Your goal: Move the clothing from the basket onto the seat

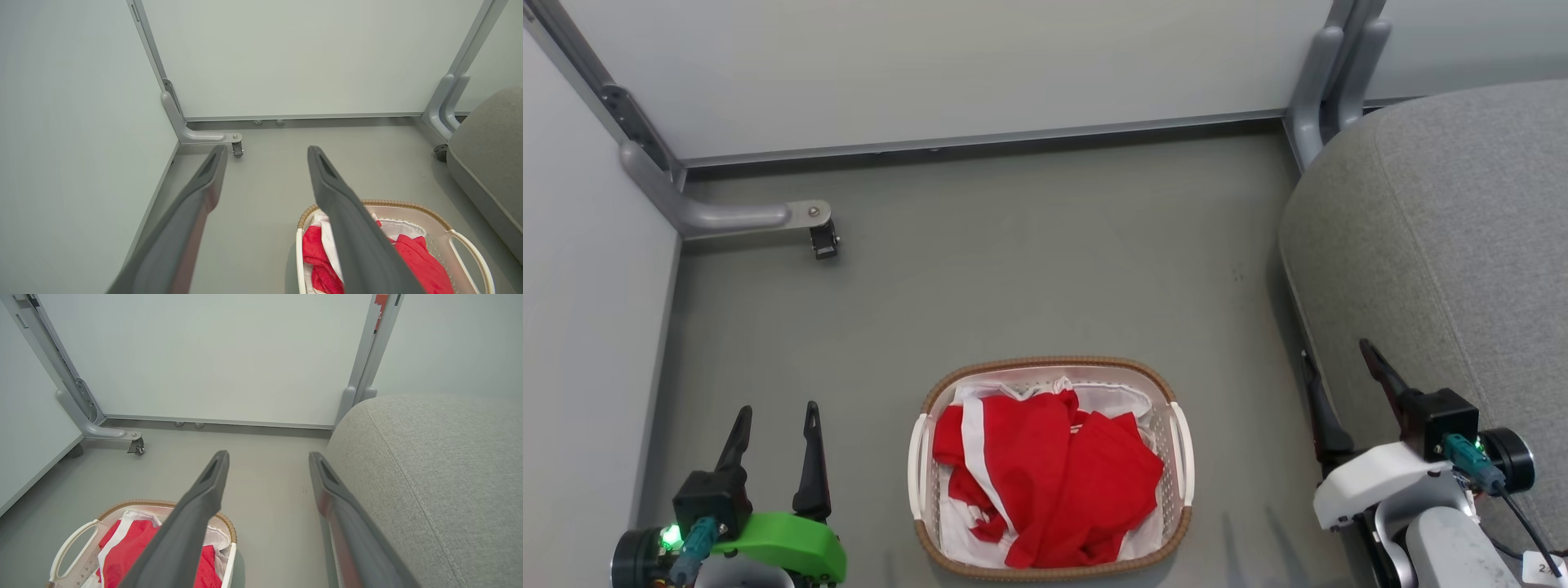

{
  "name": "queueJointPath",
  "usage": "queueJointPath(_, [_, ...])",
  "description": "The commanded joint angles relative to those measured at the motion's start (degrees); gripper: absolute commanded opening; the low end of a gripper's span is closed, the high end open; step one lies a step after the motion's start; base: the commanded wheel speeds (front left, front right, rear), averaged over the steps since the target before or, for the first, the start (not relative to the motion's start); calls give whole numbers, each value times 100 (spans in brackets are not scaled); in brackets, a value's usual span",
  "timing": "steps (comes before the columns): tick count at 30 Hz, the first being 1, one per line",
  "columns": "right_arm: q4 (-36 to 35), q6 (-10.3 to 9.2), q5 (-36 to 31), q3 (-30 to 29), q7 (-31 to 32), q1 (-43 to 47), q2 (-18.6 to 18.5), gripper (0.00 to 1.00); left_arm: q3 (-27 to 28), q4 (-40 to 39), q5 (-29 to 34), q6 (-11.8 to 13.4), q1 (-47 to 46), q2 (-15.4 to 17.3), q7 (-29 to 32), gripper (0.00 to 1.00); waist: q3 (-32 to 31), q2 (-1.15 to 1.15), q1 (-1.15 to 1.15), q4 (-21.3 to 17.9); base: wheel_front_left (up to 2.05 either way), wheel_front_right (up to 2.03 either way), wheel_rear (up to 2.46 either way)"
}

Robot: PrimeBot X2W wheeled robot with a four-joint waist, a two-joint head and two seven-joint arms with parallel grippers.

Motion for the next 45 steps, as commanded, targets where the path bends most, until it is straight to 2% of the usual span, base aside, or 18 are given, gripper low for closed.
queueJointPath(1, [-46, -2, -115, 9, -48, -141, -35, 100, -2, 21, 105, -21, -114, 4, -42, 100, 159, 0, 0, -25, 0, 0, 0])
queueJointPath(7, [-180, -2, -161, 37, -61, -391, -68, 100, -156, 193, -2, -44, -366, -6, -45, 100, 692, 0, 0, -139, 0, 0, 0])
queueJointPath(15, [-374, -2, 4, 84, -55, -830, -66, 100, -635, 365, -369, -69, -886, -2, -44, 100, 1481, 0, 0, -387, 0, 0, 0])
queueJointPath(30, [-738, -2, 75, 218, -54, -1565, 29, 100, -1320, 1111, -492, -69, -2044, 5, -44, 100, 2917, 0, 0, -898, 0, 0, 0])
queueJointPath(38, [-839, -3, 98, 380, -54, -1825, 87, 100, -1816, 1914, -296, -71, -2684, 9, -44, 100, 3474, 0, 0, -1075, 0, 0, 0])
queueJointPath(45, [-873, -3, 167, 627, -55, -2018, 123, 100, -1962, 3067, -74, 22, -3321, 11, -44, 100, 3851, 0, 0, -1238, 0, 0, 0])
